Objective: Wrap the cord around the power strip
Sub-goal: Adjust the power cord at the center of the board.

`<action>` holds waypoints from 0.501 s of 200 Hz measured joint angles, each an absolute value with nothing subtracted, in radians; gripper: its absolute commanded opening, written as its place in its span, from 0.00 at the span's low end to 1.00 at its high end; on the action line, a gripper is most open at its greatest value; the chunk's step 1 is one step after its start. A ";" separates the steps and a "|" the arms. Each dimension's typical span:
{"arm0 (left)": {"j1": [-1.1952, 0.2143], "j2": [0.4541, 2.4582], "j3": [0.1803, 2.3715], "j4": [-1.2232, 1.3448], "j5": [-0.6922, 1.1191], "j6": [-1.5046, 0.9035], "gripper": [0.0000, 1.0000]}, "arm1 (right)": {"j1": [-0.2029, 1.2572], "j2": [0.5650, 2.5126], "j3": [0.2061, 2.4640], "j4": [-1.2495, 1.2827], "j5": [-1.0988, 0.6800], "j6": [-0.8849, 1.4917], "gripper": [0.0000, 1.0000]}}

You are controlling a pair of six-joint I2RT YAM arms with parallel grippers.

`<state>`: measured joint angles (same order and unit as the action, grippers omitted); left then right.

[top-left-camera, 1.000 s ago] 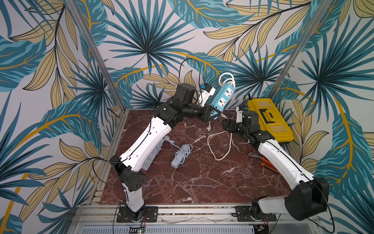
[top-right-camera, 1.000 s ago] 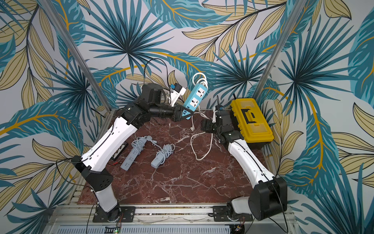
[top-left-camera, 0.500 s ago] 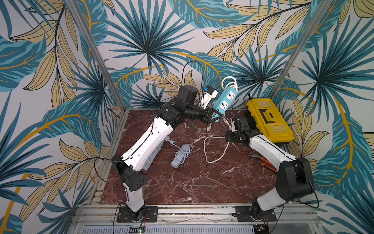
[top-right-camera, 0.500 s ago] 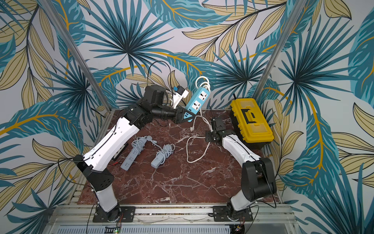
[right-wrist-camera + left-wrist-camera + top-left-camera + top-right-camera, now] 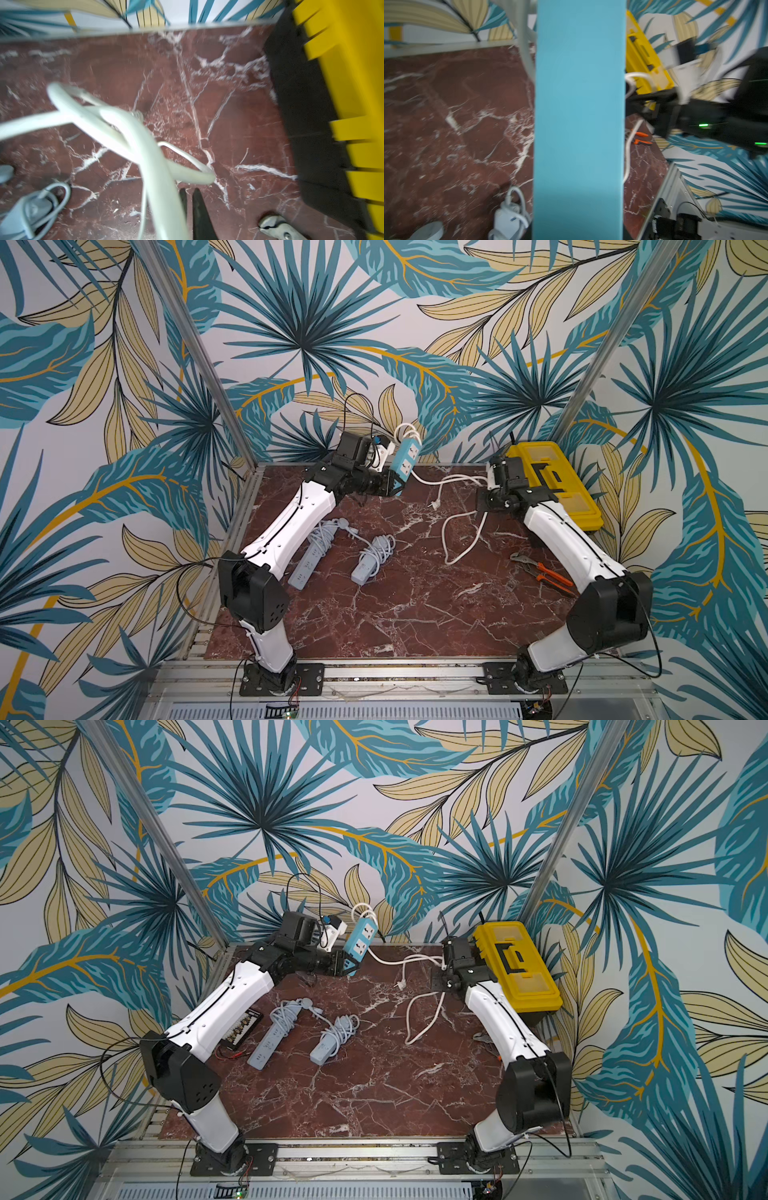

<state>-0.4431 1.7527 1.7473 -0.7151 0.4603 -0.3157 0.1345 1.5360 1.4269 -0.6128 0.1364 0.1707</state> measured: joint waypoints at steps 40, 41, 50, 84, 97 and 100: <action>-0.389 1.752 1.523 -0.688 0.483 -0.325 0.00 | -0.035 1.438 1.473 -0.587 0.034 0.262 0.00; -0.385 1.752 1.518 -0.687 0.485 -0.324 0.00 | -0.038 1.437 1.471 -0.587 0.029 0.263 0.00; -0.361 1.752 1.499 -0.678 0.506 -0.320 0.00 | -0.060 1.425 1.450 -0.569 -0.050 0.302 0.00; -0.324 1.772 1.540 -0.655 0.513 -0.333 0.00 | -0.084 1.428 1.400 -0.451 -0.403 0.516 0.00; -0.350 1.810 1.595 -0.654 0.492 -0.342 0.00 | -0.086 1.428 1.400 -0.387 -0.492 0.604 0.00; -0.358 1.820 1.608 -0.652 0.488 -0.346 0.00 | -0.086 1.426 1.400 -0.372 -0.505 0.622 0.00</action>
